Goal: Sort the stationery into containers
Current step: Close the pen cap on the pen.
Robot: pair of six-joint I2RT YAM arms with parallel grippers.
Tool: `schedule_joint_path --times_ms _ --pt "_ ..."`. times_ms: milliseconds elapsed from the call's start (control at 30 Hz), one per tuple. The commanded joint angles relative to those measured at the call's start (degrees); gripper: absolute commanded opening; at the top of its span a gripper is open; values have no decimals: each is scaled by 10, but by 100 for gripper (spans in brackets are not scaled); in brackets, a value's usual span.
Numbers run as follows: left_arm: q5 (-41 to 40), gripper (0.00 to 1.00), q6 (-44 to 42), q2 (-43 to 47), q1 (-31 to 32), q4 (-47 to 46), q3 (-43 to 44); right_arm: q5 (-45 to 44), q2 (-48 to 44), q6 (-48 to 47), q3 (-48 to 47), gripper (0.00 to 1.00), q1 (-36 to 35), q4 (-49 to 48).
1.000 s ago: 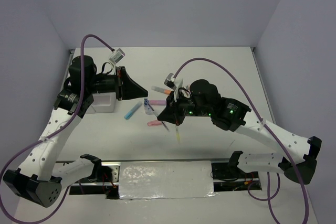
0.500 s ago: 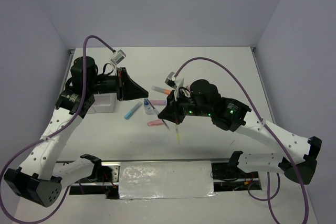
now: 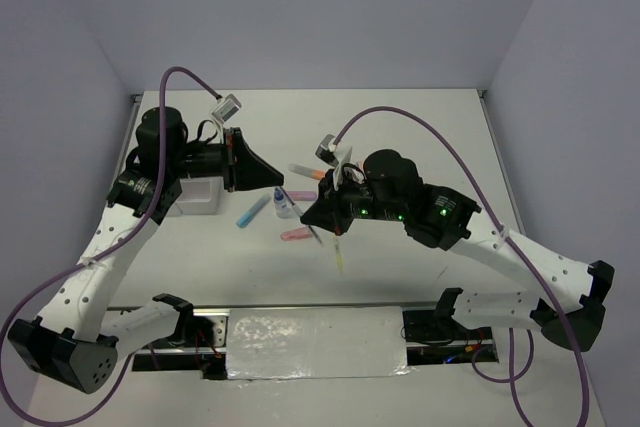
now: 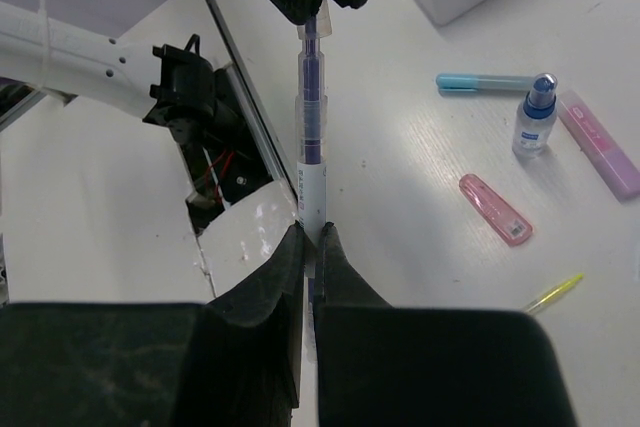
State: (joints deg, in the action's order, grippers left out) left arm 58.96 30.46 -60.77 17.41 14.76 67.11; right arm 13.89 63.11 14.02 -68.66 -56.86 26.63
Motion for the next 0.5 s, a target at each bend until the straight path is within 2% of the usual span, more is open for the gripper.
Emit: schedule_joint_path --times_ms 0,233,467 --pt "20 0 10 3 2 -37 -8 -10 -10 -3 -31 0 -4 -18" --pt "25 0 15 9 2 -43 -13 -25 3 -2 -42 0 -4 -41" --pt "26 0 5 8 3 -29 -15 -31 42 -7 -95 0 -3 -27"
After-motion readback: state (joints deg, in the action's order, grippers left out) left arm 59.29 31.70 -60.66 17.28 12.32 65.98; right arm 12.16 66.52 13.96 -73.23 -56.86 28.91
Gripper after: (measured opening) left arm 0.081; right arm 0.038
